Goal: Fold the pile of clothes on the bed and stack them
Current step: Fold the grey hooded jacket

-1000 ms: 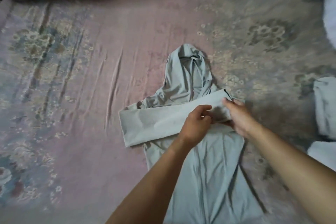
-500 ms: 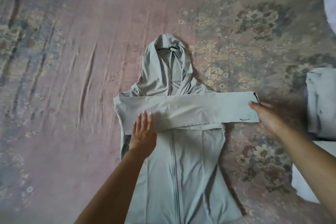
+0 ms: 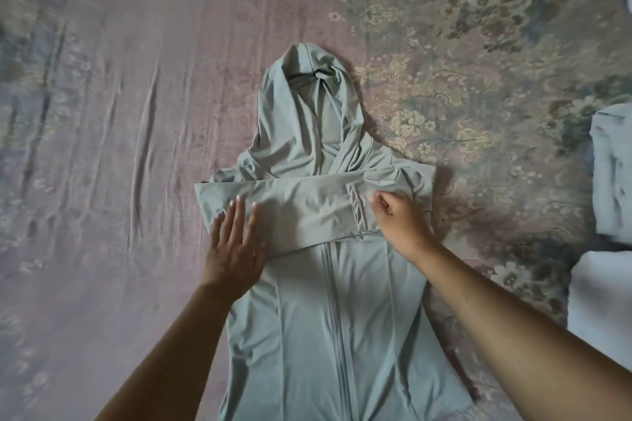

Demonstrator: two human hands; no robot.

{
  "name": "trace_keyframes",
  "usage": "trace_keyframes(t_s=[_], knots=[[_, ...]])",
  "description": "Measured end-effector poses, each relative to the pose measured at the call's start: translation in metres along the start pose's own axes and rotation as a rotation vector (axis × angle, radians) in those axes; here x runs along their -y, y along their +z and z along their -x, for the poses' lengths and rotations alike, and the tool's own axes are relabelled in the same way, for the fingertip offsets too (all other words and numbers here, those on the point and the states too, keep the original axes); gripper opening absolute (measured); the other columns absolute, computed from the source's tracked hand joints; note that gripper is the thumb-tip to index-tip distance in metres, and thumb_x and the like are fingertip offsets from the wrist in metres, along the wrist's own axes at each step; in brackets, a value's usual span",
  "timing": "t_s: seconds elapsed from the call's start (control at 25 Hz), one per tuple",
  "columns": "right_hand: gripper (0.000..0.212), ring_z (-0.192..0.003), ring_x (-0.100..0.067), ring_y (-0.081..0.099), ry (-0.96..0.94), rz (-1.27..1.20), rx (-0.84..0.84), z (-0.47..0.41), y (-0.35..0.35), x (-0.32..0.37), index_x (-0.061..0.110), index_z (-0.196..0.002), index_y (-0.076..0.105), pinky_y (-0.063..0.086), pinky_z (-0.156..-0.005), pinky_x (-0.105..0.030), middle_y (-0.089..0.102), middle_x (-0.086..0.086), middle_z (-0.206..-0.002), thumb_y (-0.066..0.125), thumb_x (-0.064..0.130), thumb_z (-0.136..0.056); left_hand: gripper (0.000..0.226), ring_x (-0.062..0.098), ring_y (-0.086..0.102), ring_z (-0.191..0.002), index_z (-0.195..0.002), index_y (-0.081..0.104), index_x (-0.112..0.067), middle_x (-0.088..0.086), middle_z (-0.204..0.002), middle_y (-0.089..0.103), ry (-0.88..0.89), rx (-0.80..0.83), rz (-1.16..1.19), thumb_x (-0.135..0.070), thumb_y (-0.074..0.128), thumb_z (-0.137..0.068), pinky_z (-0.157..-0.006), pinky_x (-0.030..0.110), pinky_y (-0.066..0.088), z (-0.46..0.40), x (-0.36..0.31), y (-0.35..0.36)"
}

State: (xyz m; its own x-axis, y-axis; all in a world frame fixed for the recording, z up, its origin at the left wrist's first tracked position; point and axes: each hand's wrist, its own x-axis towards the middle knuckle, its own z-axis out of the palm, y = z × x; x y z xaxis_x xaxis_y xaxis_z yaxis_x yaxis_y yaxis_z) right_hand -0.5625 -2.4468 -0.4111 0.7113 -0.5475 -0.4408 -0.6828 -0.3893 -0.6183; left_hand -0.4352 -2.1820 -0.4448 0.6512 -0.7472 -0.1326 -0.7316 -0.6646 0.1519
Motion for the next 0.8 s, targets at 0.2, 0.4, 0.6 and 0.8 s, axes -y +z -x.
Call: trace_keyframes(t_s=[0.2, 0.4, 0.6, 0.8], knots=[[0.071, -0.144, -0.019, -0.009, -0.231, 0.768, 0.136, -0.011, 0.011, -0.048, 0.027, -0.15, -0.006, -0.005, -0.114, -0.043, -0.011, -0.006, -0.158, -0.008, 0.06, -0.087, 0.056, 0.034, 0.029, -0.14, -0.146, 0.034, -0.013, 0.017, -0.152, 0.027, 0.186, 0.02, -0.036, -0.043, 0.024, -0.099, -0.112, 0.052, 0.021, -0.041, -0.014, 0.021], [0.054, -0.132, -0.029, 0.035, -0.337, 0.773, 0.027, -0.044, 0.008, -0.026, 0.02, -0.144, 0.035, 0.031, -0.103, -0.049, 0.04, -0.012, -0.147, 0.025, 0.041, -0.095, 0.055, 0.032, 0.043, -0.132, -0.139, 0.046, -0.008, 0.016, -0.145, 0.044, 0.238, -0.066, -0.014, -0.038, 0.034, -0.094, -0.109, 0.047, 0.027, -0.078, -0.014, 0.008], [0.054, -0.146, -0.027, 0.008, -0.344, 0.676, 0.015, -0.144, 0.009, 0.035, 0.021, -0.152, 0.012, 0.015, -0.117, -0.047, 0.005, -0.006, -0.16, 0.024, 0.034, -0.101, 0.06, 0.036, 0.036, -0.136, -0.141, 0.042, -0.008, 0.018, -0.147, 0.038, 0.236, -0.133, -0.059, -0.043, 0.028, -0.095, -0.112, 0.05, 0.026, -0.187, -0.01, 0.001], [0.049, -0.138, -0.031, 0.029, -0.371, 0.403, -0.201, -0.231, 0.0, 0.089, 0.009, -0.146, 0.031, 0.028, -0.11, -0.04, 0.027, -0.014, -0.153, 0.043, 0.019, -0.1, 0.061, 0.031, 0.03, -0.14, -0.146, 0.035, -0.016, 0.016, -0.152, 0.031, 0.166, -0.17, -0.046, -0.049, 0.022, -0.096, -0.113, 0.048, 0.017, -0.215, -0.006, 0.044]])
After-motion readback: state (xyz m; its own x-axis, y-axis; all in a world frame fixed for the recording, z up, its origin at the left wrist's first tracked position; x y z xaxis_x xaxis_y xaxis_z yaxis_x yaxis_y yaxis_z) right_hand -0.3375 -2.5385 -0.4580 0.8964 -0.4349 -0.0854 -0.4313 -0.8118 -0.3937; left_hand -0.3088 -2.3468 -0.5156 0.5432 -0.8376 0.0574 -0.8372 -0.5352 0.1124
